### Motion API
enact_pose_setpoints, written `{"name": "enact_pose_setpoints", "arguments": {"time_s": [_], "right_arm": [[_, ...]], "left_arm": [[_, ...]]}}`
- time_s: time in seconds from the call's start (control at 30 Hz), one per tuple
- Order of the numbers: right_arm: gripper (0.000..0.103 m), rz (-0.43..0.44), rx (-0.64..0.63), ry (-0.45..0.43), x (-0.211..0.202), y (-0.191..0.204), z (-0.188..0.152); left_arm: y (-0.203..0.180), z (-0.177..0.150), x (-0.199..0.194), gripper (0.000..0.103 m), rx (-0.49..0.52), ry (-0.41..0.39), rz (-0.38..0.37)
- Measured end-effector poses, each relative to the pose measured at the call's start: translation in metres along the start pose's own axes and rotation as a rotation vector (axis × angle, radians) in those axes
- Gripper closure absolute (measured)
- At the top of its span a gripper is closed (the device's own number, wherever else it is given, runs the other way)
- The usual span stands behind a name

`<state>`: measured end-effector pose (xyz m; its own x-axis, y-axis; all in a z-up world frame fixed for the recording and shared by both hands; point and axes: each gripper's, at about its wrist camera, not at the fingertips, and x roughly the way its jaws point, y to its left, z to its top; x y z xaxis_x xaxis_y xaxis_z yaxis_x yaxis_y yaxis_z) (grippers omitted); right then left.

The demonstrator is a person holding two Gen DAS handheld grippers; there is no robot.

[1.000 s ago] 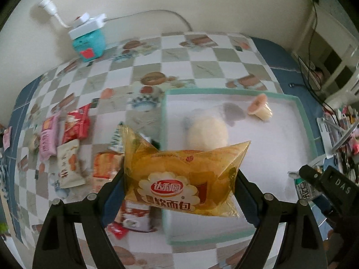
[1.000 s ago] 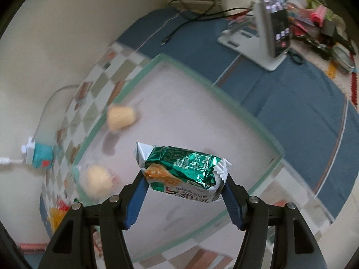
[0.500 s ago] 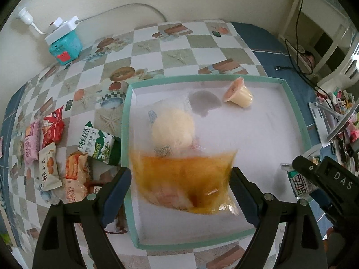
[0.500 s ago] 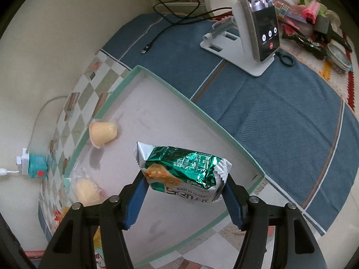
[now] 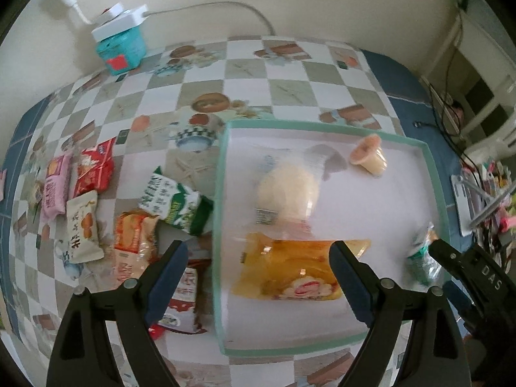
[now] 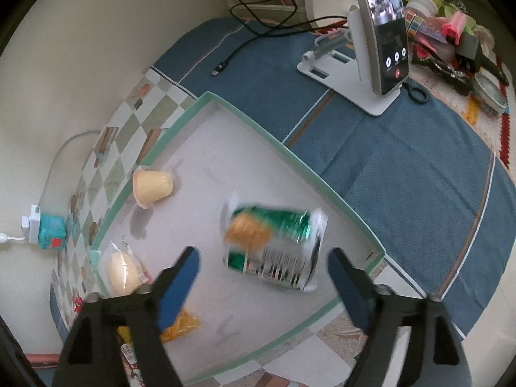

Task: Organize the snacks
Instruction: 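Carry both packs over the tray and open both tools to drop them, then move both tools back over the remaining snacks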

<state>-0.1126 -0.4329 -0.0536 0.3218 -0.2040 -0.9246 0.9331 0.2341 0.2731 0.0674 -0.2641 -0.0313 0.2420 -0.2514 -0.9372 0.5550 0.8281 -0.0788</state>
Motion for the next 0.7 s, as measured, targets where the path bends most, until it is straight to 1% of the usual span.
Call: {"name": "enact_pose_setpoints", "arguments": {"time_s": [0.1,0.13,0.17,0.2,0.33,0.5,0.7], "right_arm": [[0.016,-0.001,-0.011,-0.009,-0.003,0.001,0.000],[0.013,-0.003,-0.016,-0.014,-0.004,0.002,-0.001],[0.006,-0.003,-0.019,-0.018,-0.004,0.003,-0.001],[0.002,-0.001,-0.024,-0.026,-0.006,0.004,-0.002],[0.000,0.007,-0.055,-0.041,-0.011,0.013,-0.005],[0.000,0.024,-0.122,-0.074,-0.021,0.033,-0.014],[0.000,0.046,-0.213,-0.120,-0.040,0.066,-0.030]], "left_arm": [[0.016,0.001,0.000,0.008,-0.044,0.005,0.003],[0.021,0.002,0.000,0.008,-0.060,0.005,0.004],[0.027,0.002,0.000,0.008,-0.077,0.004,0.008],[0.033,0.002,-0.001,0.008,-0.092,0.003,0.012],[0.059,0.003,-0.004,0.008,-0.162,-0.004,0.036],[0.094,0.002,-0.017,0.008,-0.235,-0.032,0.074],[0.132,-0.005,-0.037,0.008,-0.278,-0.073,0.161]]}}
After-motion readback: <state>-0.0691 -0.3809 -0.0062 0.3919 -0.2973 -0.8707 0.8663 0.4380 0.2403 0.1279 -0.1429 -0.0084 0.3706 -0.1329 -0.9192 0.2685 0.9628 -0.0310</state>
